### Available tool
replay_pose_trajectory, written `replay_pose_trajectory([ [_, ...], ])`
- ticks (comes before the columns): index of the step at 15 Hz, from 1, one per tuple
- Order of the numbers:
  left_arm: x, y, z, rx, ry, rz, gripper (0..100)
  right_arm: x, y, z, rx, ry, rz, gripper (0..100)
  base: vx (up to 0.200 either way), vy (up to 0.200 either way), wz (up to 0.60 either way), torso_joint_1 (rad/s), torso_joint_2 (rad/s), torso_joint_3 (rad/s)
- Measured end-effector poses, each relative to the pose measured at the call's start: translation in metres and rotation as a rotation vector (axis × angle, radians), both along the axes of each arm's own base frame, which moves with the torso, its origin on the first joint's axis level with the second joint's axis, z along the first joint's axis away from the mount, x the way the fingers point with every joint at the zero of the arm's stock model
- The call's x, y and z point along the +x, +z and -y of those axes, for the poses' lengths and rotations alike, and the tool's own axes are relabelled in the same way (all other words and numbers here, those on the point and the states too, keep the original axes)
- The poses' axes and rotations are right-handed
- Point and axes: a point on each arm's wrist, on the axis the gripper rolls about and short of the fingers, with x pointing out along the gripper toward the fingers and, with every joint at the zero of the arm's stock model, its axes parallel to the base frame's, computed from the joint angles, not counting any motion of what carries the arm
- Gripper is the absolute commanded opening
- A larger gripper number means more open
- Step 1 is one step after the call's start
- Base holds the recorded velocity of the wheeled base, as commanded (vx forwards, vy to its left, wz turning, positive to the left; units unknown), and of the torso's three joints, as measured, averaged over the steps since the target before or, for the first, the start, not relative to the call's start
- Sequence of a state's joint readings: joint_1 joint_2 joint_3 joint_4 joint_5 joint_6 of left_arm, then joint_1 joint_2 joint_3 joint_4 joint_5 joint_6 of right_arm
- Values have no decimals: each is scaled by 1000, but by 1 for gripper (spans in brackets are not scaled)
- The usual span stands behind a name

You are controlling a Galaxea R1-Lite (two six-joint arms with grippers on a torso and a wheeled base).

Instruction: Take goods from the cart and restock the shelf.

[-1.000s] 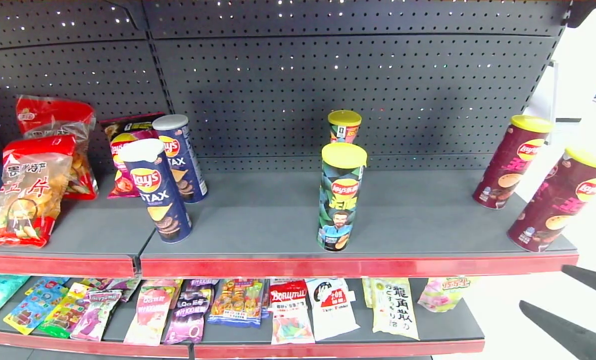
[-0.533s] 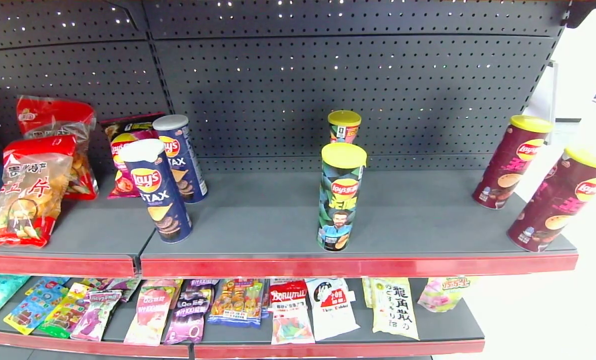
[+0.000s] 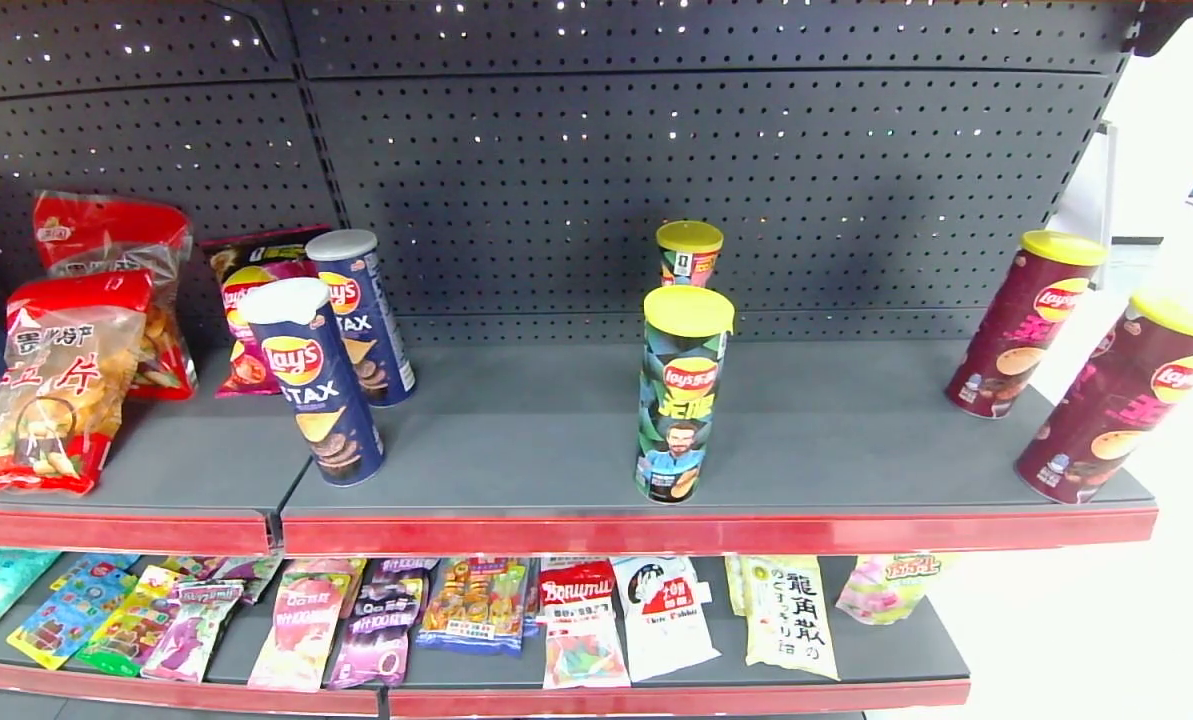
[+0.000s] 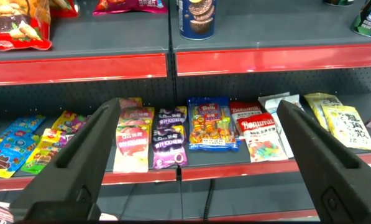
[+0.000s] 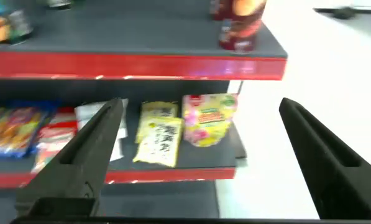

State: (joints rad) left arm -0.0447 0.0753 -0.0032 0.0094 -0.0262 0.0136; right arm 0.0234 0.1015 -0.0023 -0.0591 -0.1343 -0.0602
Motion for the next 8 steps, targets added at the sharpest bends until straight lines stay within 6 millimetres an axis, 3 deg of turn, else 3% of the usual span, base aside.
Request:
replay_pose_trajectory([
  [2,0,0,0,0,0,0,100,-1,0,-1,4,10,13,100,0,0,0,0,0,0],
  [5,0,0,0,0,0,0,100,-6,-8,-5,17,200,2,100,0,0,0,0,0,0],
  [8,0,0,0,1,-1,0,100,-8,-8,-5,54,165,34,100,0,0,0,0,0,0],
])
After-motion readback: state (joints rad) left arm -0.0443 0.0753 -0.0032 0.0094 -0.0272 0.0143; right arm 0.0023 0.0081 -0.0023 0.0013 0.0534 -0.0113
